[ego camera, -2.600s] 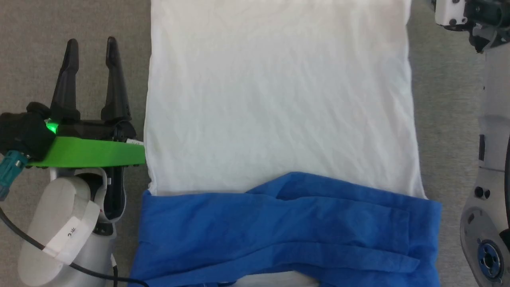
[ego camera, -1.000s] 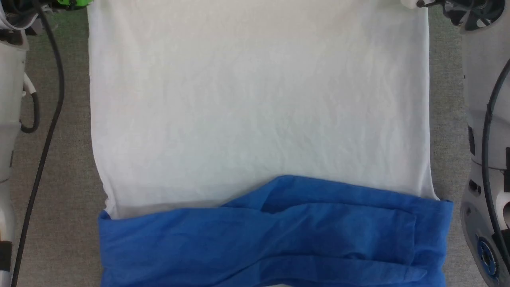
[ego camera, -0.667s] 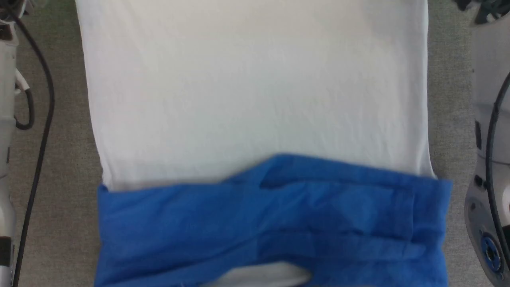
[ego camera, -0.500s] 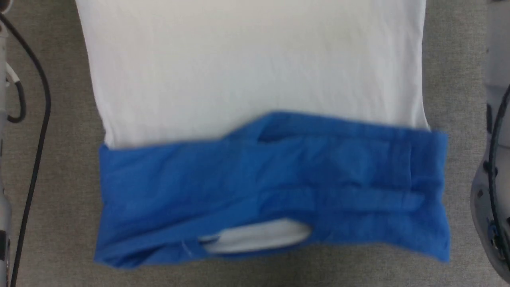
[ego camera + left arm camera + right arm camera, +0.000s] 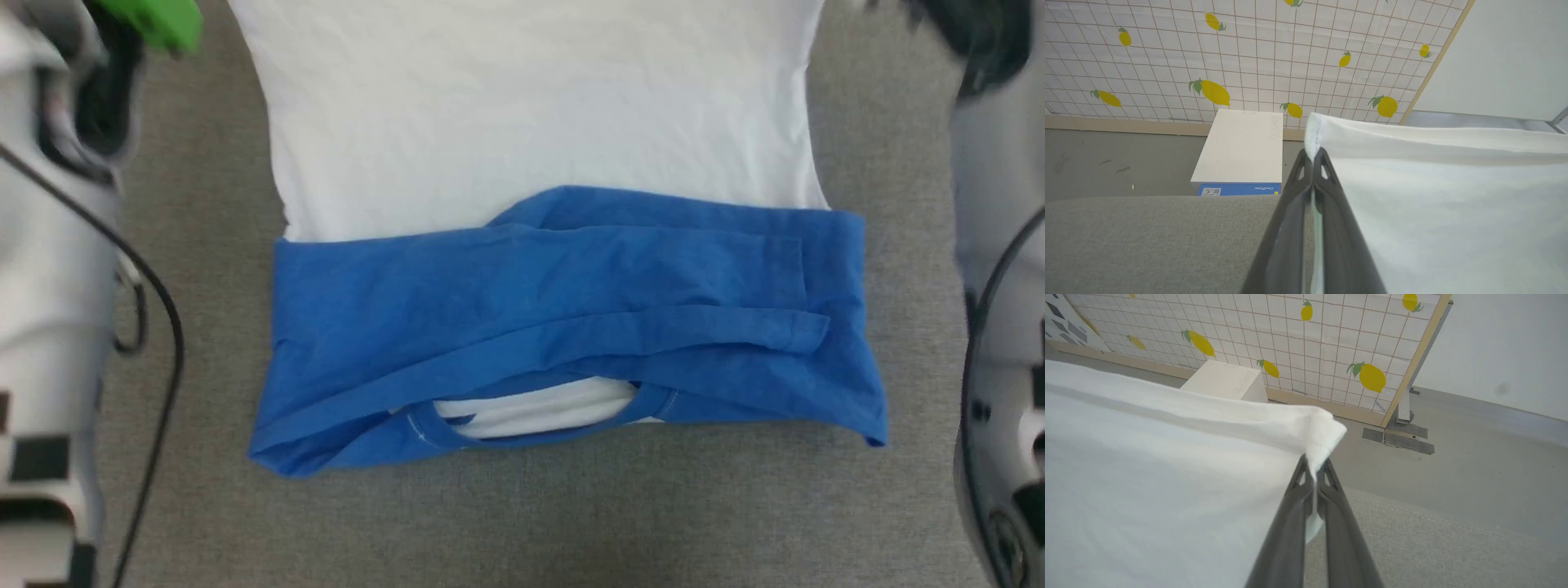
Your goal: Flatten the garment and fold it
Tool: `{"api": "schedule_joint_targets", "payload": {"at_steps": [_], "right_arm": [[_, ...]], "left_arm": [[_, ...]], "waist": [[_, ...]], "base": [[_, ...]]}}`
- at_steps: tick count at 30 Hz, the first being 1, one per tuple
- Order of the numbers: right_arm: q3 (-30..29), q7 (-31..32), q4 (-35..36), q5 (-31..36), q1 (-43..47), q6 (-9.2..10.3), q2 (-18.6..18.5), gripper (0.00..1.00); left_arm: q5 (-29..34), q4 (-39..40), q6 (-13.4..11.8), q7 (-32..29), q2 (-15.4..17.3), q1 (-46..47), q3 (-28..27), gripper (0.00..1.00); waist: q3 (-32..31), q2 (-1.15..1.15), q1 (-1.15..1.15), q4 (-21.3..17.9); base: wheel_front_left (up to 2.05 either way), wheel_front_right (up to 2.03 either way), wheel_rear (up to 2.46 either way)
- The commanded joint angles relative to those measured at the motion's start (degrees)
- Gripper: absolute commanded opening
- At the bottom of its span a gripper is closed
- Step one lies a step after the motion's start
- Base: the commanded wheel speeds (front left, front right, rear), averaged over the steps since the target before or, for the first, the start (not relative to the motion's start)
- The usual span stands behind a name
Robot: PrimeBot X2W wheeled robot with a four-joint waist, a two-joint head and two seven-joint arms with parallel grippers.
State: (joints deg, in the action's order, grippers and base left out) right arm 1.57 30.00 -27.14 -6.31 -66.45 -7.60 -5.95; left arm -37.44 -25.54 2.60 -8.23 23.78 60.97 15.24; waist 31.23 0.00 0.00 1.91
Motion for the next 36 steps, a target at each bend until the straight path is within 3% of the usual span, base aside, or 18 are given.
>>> {"api": "schedule_joint_targets", "payload": {"at_steps": [1, 7, 17, 27, 36], "right_arm": [[0.4, -0.8, 0.5, -1.8, 3.6, 0.11, -0.9, 0.0], [-0.5, -2.8, 6.6, -9.8, 18.9, 0.11, -2.1, 0.0], [-2.6, -2.6, 15.6, -15.4, 42.3, 0.11, 0.1, 0.0], [-4.3, -2.9, 16.4, -15.7, 53.5, 0.11, 1.9, 0.0], [-6.7, -3.3, 13.5, -14.5, 59.5, 0.11, 2.8, 0.0]], "left_arm": [[-0.9, 0.7, 0.3, 1.1, -0.2, -3.2, -0.6, 0.0], [-2.9, 6.5, -0.5, 3.8, -0.7, -17.8, -0.9, 0.0], [-6.1, 17.1, -5.4, 3.4, -2.1, -41.4, -0.5, 0.0], [-7.3, 18.2, -9.1, 3.9, -4.0, -54.1, 0.6, 0.0], [-8.2, 15.1, -10.8, 3.5, -5.7, -58.3, 1.7, 0.0]], "waist": [[-6.6, 0.0, 0.0, 1.1], [-13.2, 0.0, 0.0, 1.2], [-20.6, 0.0, 0.0, 0.2], [-23.6, 0.0, 0.0, -0.1], [-24.8, 0.0, 0.0, 0.1]], "base": [[0.0, 0.0, 0.0], [0.0, 0.0, 0.0], [0.0, 0.0, 0.0], [0.0, 0.0, 0.0], [0.0, 0.0, 0.0]]}}
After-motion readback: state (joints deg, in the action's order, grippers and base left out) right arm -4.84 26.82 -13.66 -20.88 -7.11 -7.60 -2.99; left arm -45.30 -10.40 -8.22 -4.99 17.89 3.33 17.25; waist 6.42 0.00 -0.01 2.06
